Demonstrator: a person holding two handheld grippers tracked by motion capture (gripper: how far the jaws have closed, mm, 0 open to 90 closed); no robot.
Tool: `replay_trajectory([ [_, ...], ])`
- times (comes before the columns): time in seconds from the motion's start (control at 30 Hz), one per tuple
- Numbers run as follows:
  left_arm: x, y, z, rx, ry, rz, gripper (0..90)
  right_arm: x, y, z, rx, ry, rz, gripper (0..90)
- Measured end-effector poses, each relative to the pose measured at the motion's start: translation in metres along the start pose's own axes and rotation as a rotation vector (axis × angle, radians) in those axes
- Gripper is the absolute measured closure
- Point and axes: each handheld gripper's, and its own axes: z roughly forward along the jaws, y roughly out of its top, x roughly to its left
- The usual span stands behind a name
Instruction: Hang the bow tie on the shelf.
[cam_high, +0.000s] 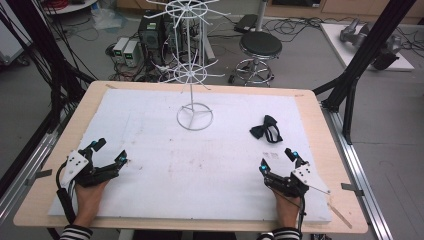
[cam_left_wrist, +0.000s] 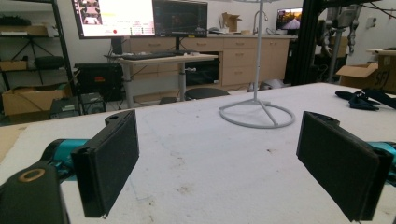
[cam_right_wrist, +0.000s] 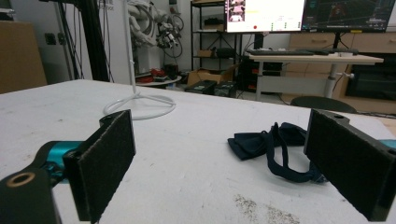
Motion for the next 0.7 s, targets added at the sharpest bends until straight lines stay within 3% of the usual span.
replay_trajectory([
  [0.7,-0.0005,-0.0002,-0.0007,-0.006,0.002,0.006,13.4,-0.0002,0.0002,0.0003,0.005,-0.009,0.006,8.0],
])
